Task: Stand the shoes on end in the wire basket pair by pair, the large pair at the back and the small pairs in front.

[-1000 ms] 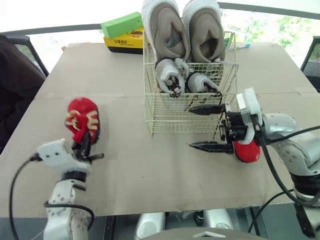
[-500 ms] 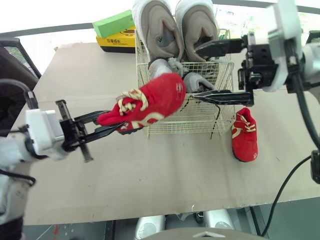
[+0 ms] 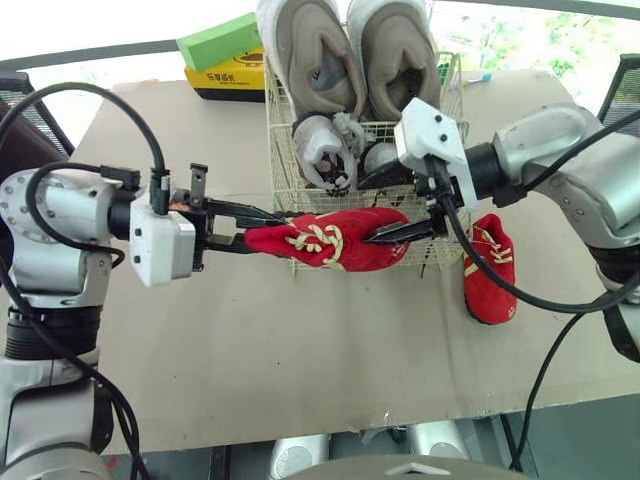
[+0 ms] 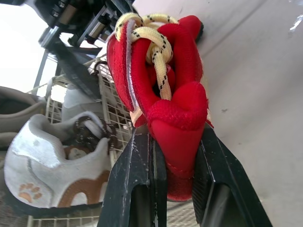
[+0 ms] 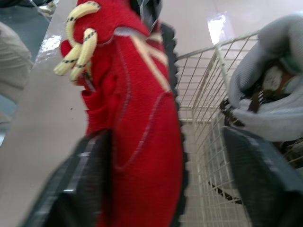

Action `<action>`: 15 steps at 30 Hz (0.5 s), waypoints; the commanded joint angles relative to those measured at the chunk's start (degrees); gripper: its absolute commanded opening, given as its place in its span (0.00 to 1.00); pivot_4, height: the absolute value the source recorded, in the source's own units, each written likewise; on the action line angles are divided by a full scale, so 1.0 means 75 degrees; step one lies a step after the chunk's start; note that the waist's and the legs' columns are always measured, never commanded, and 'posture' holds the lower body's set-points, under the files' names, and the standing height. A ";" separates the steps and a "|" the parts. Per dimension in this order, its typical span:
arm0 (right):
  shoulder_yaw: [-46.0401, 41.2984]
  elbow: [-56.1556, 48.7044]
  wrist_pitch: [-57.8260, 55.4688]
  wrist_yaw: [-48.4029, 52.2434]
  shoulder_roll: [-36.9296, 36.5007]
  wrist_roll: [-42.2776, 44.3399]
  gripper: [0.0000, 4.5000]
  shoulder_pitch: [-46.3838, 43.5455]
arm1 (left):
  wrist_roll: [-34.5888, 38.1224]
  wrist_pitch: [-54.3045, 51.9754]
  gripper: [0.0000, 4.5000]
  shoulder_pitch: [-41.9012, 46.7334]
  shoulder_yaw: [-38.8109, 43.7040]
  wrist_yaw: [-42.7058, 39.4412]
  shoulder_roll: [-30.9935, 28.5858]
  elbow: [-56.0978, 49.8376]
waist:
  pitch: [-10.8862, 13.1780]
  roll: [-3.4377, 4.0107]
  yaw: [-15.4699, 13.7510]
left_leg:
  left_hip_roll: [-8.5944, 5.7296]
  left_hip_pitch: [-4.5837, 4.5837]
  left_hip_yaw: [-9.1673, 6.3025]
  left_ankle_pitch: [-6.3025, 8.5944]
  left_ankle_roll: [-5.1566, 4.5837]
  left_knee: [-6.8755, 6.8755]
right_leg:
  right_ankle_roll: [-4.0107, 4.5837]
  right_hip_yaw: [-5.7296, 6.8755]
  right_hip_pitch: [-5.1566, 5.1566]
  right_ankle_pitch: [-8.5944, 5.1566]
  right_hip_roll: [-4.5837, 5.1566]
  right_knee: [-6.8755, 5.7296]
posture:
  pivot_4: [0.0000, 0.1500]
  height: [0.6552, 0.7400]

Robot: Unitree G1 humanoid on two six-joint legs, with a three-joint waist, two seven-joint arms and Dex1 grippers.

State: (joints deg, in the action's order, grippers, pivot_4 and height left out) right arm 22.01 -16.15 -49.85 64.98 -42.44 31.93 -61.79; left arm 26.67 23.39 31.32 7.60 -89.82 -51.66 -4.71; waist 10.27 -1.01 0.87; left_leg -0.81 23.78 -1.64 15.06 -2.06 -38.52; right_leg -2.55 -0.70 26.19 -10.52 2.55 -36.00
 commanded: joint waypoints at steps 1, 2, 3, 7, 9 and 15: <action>-0.0184 -0.0278 -0.0136 0.0006 -0.0171 -0.0137 0.36 0.0208 | 0.0367 -0.0078 0.21 0.0081 0.0211 0.0435 -0.0001 -0.0652 | 0.0000 0.0000 -0.0004 | 0.0000 0.0001 0.0000 0.0011 -0.0018 -0.0001 | 0.0000 0.0000 -0.0001 0.0000 0.0000 0.0001 | 1.00 1.00; -0.0229 -0.0316 -0.0194 0.0005 -0.0167 -0.0088 0.27 0.0264 | 0.0444 -0.0262 0.30 0.0019 0.0242 0.0487 -0.0038 -0.0716 | 0.0000 0.0000 -0.0003 | -0.0001 0.0000 0.0002 0.0014 -0.0023 -0.0001 | 0.0000 -0.0003 -0.0001 0.0000 0.0001 0.0001 | 1.00 1.00; -0.0286 -0.0331 -0.0273 -0.0011 -0.0146 -0.0032 0.18 0.0306 | 0.0518 -0.0439 0.36 -0.0035 0.0262 0.0519 -0.0083 -0.0787 | 0.0000 0.0000 -0.0004 | -0.0002 -0.0001 0.0003 0.0016 -0.0027 -0.0004 | 0.0000 -0.0004 -0.0005 0.0000 0.0002 0.0001 | 1.00 1.00; -0.0839 -0.0253 -0.0936 -0.0340 0.0196 0.0498 0.00 0.0581 | 0.1949 -0.3301 0.79 -0.0402 0.0691 0.2408 -0.0242 -0.1564 | 0.0001 0.0000 0.0010 | -0.0002 -0.0007 0.0002 0.0017 -0.0030 -0.0029 | -0.0005 -0.0006 -0.0019 0.0004 0.0002 -0.0007 | 1.00 1.00; -0.1229 -0.0196 -0.1341 -0.0565 0.0410 0.0830 0.00 0.0713 | 0.3354 -0.5121 0.97 -0.0782 0.1107 0.3561 -0.0427 -0.1899 | 0.0002 -0.0003 0.0023 | 0.0000 -0.0008 -0.0006 0.0017 -0.0031 -0.0054 | -0.0011 -0.0004 -0.0021 0.0006 0.0001 -0.0035 | 1.00 1.00; -0.2720 -0.0320 -0.2433 -0.1482 0.1021 0.2006 0.00 0.1128 | 0.7635 -0.8583 0.99 -0.4482 0.3305 0.6275 -0.0262 -0.2772 | 0.0013 0.0013 0.0182 | 0.0007 -0.0043 -0.0009 0.0018 -0.0030 -0.0073 | -0.0016 -0.0013 -0.0030 0.0004 0.0042 -0.0094 | 1.00 1.00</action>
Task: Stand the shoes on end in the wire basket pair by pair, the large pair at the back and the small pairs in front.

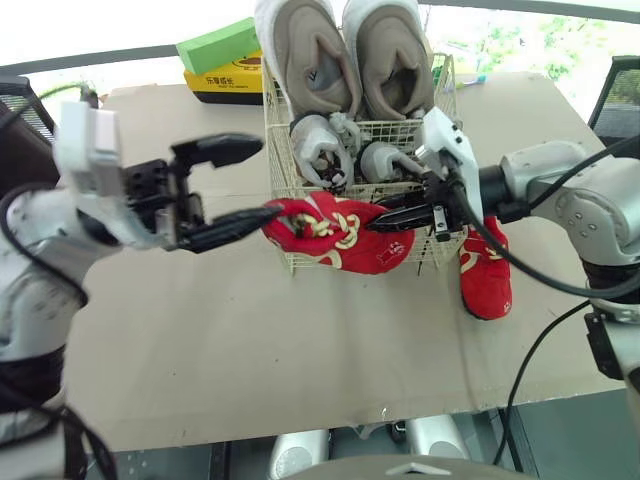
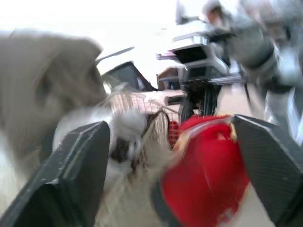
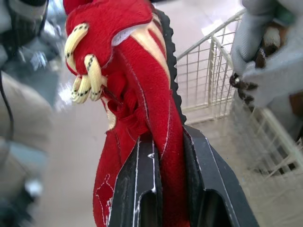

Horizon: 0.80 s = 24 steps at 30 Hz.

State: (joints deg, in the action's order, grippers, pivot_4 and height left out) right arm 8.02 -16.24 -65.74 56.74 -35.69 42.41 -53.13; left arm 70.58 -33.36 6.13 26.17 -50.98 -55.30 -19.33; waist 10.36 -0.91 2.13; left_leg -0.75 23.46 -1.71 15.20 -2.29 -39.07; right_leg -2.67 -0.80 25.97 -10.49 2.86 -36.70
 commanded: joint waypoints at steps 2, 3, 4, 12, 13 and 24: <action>-0.1175 -0.0413 -0.0548 -0.0697 0.0260 0.0900 0.00 0.0060 | 0.2668 -0.1159 0.99 -0.1882 0.0951 0.2012 0.0579 -0.1433 | 0.0001 -0.0002 0.0007 | 0.0000 0.0004 -0.0007 0.0000 0.0002 -0.0001 | 0.0001 0.0005 0.0001 0.0000 0.0004 -0.0001 | 1.00 1.00; -0.1320 -0.0465 -0.0646 -0.0877 0.0357 0.1034 0.00 0.0097 | 0.2977 -0.1123 0.99 -0.2138 0.0787 0.2444 0.0800 -0.1812 | 0.0000 -0.0003 -0.0033 | -0.0002 0.0007 -0.0009 0.0000 0.0003 -0.0002 | 0.0001 0.0002 0.0001 0.0001 0.0011 0.0002 | 1.00 1.00; -0.1437 -0.0519 -0.0726 -0.1036 0.0443 0.1150 0.00 0.0127 | 0.3100 -0.1111 0.99 -0.2280 0.0558 0.2809 0.0970 -0.2144 | -0.0002 -0.0006 -0.0079 | -0.0008 0.0008 -0.0014 0.0000 0.0004 -0.0003 | 0.0002 -0.0004 -0.0002 0.0001 0.0019 0.0000 | 1.00 1.00; -0.1597 -0.0960 -0.0999 -0.2133 0.1044 0.1710 0.00 0.0385 | 0.2721 -0.0670 0.81 -0.1370 -0.1449 0.4821 0.2589 -0.2699 | -0.0006 -0.0002 -0.0245 | -0.0029 -0.0096 -0.0004 -0.0005 0.0011 -0.0003 | 0.0040 0.0003 -0.0119 -0.0018 -0.0021 0.0015 | 1.00 1.00; -0.1631 -0.0989 -0.1027 -0.2249 0.1087 0.1775 0.00 0.0414 | 0.2619 -0.0645 0.70 -0.1294 -0.1510 0.4844 0.2668 -0.2647 | -0.0006 -0.0002 -0.0231 | -0.0029 -0.0098 0.0001 -0.0005 0.0010 -0.0005 | 0.0040 -0.0003 -0.0121 -0.0018 -0.0026 0.0015 | 1.00 1.00; -0.1844 -0.1607 -0.0251 -0.2830 0.1131 0.1975 0.29 0.1266 | 0.1944 -0.0796 0.03 0.0189 -0.1151 0.3735 0.1885 -0.1415 | -0.0005 -0.0001 -0.0206 | -0.0024 -0.0100 -0.0004 -0.0005 0.0009 -0.0002 | 0.0035 0.0002 -0.0123 -0.0019 -0.0047 0.0019 | 1.00 1.00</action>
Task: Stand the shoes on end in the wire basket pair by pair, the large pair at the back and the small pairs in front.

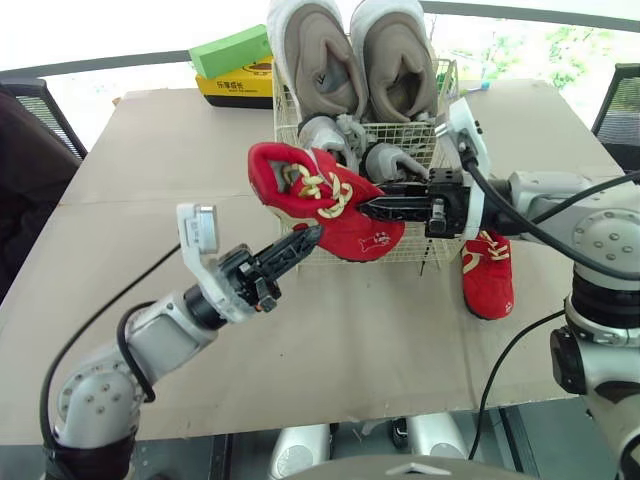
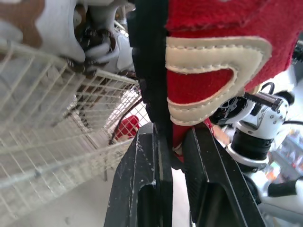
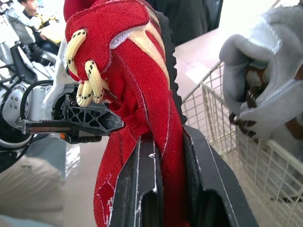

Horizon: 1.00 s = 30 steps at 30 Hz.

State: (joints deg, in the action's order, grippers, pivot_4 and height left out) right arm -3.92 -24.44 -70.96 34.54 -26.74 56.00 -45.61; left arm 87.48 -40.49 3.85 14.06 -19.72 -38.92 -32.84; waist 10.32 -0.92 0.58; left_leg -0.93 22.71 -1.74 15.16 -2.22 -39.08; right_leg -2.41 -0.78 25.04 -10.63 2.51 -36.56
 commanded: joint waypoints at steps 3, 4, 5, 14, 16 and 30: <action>-0.0275 -0.1014 0.1502 0.0290 -0.0153 -0.0295 0.60 0.0928 | -0.1525 0.0250 0.03 0.1110 0.0448 -0.1703 -0.1132 0.0815 | 0.0001 -0.0001 0.0023 | -0.0002 0.0005 0.0005 0.0000 -0.0001 0.0000 | -0.0009 -0.0005 -0.0001 0.0003 -0.0005 0.0011 | 1.00 1.00; -0.0321 -0.1115 0.1874 0.0314 -0.0098 -0.0414 0.73 0.1174 | -0.2212 0.0571 0.03 0.1257 0.0401 -0.2235 -0.1393 0.0959 | 0.0001 0.0000 0.0025 | -0.0002 0.0007 0.0008 0.0001 -0.0001 0.0003 | -0.0011 -0.0008 0.0000 0.0004 -0.0007 0.0017 | 1.00 1.00; -0.0368 -0.1184 0.2072 0.0365 -0.0129 -0.0451 0.80 0.1401 | -0.2659 0.0764 0.03 0.1417 0.0378 -0.2661 -0.1605 0.1143 | 0.0001 0.0001 0.0034 | -0.0003 0.0006 0.0012 0.0001 -0.0001 0.0005 | -0.0012 -0.0010 0.0001 0.0004 -0.0008 0.0020 | 1.00 1.00; -0.1274 -0.2342 0.4196 0.1650 -0.1090 -0.0829 0.80 0.4159 | -0.6286 0.2986 0.03 0.3078 -0.0663 -0.5028 -0.2302 0.2861 | 0.0003 -0.0003 0.0003 | 0.0016 0.0008 0.0032 0.0002 -0.0002 0.0060 | -0.0030 -0.0027 0.0000 0.0015 -0.0021 0.0094 | 1.00 1.00; -0.1381 -0.2461 0.4424 0.1738 -0.1257 -0.0865 0.80 0.4536 | -0.6773 0.3282 0.03 0.3297 -0.0923 -0.5134 -0.2107 0.3033 | 0.0003 -0.0003 -0.0008 | 0.0017 0.0008 0.0030 0.0002 -0.0002 0.0062 | -0.0031 -0.0026 0.0000 0.0016 -0.0021 0.0093 | 1.00 1.00; -0.1286 -0.2723 0.4670 0.1336 -0.1779 -0.0645 0.80 0.5084 | -0.8377 0.4310 0.03 0.2466 -0.1543 -0.5851 -0.1777 0.3128 | -0.0002 -0.0013 -0.0021 | 0.0022 -0.0008 0.0028 0.0002 -0.0004 0.0060 | -0.0031 -0.0025 -0.0014 0.0016 -0.0010 0.0093 | 1.00 1.00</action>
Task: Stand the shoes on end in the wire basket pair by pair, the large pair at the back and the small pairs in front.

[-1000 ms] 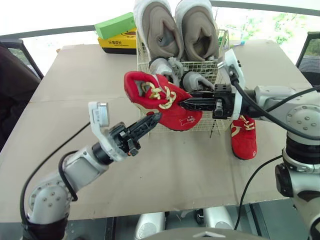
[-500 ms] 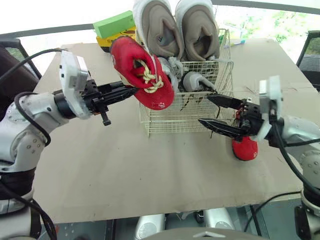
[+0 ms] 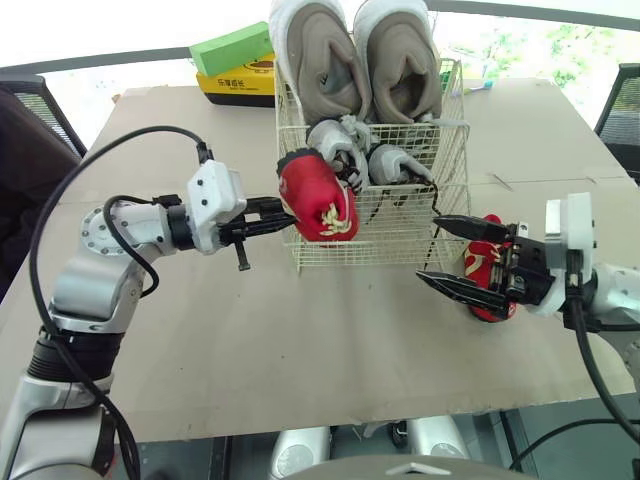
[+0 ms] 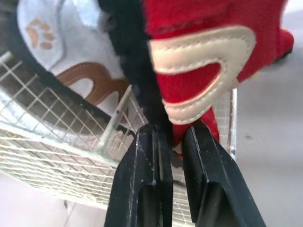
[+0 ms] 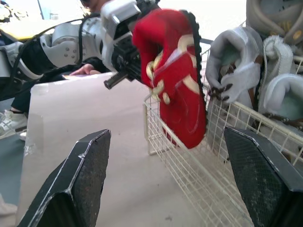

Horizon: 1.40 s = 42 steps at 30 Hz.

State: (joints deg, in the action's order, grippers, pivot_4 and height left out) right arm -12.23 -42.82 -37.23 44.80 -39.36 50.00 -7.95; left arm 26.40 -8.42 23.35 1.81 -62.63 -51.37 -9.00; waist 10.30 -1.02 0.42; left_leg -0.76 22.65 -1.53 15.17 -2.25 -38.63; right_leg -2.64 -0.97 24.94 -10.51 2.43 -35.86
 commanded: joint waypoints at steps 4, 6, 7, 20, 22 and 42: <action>-0.0078 -0.0194 0.0301 0.0012 -0.0120 0.0036 0.81 0.0214 | -0.0050 -0.0319 0.26 -0.0130 0.0136 -0.0284 -0.0197 -0.0146 | 0.0000 0.0000 0.0006 | 0.0000 -0.0005 0.0000 0.0000 0.0000 -0.0001 | -0.0001 0.0002 -0.0002 0.0000 0.0000 -0.0002 | 1.00 1.00; 0.0024 -0.0159 0.0365 0.0052 -0.0160 -0.0099 0.81 0.0285 | 0.0276 -0.0702 0.43 -0.0041 0.0380 -0.0136 -0.0124 -0.0202 | 0.0000 0.0000 0.0005 | 0.0000 -0.0005 0.0000 0.0000 0.0000 -0.0001 | -0.0002 0.0002 -0.0002 -0.0001 -0.0001 -0.0003 | 1.00 1.00; 0.0059 -0.0146 0.0394 0.0061 -0.0180 -0.0143 0.81 0.0314 | 0.0587 -0.1055 0.54 0.0008 0.0550 -0.0072 -0.0119 -0.0264 | 0.0000 0.0000 0.0007 | 0.0000 -0.0005 -0.0002 0.0000 0.0000 -0.0001 | -0.0002 0.0004 -0.0003 -0.0001 0.0000 -0.0004 | 1.00 1.00; -0.0917 0.0419 0.0066 -0.0257 -0.0811 -0.0417 0.81 0.1168 | 0.8066 -0.5641 0.73 0.0474 0.3112 0.2737 0.0184 -0.1633 | 0.0003 -0.0007 -0.0032 | -0.0007 0.0002 -0.0018 0.0000 -0.0001 -0.0006 | -0.0013 0.0023 -0.0006 -0.0005 0.0021 -0.0005 | 1.00 1.00; -0.1503 0.0277 -0.0585 -0.0676 -0.1238 -0.0319 0.81 0.1368 | 0.8686 -0.5842 0.73 0.0239 0.2767 0.2812 0.0299 -0.2347 | 0.0003 -0.0007 -0.0039 | -0.0010 0.0003 -0.0017 0.0000 0.0000 -0.0010 | -0.0011 0.0020 -0.0006 -0.0003 0.0030 -0.0008 | 1.00 1.00; 0.2139 0.6251 -0.3507 -0.0157 -0.2757 -0.1562 0.62 -0.3098 | 0.3487 -0.3921 0.76 -0.2760 0.1079 0.1987 0.0081 -0.5329 | 0.0000 -0.0009 0.0119 | 0.0016 -0.0038 0.0083 0.0008 -0.0015 -0.0012 | 0.0030 -0.0080 -0.0016 -0.0018 -0.0033 0.0004 | 1.00 1.00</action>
State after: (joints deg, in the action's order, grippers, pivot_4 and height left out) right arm 0.96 0.38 -64.51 40.89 -60.24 41.33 -29.60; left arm 53.87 -40.36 4.08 7.48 -46.40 -50.14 -47.22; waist 10.30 -1.09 1.31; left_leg -0.64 22.35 -0.84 15.24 -2.37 -38.71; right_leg -2.41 -1.56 24.82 -10.65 2.18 -35.83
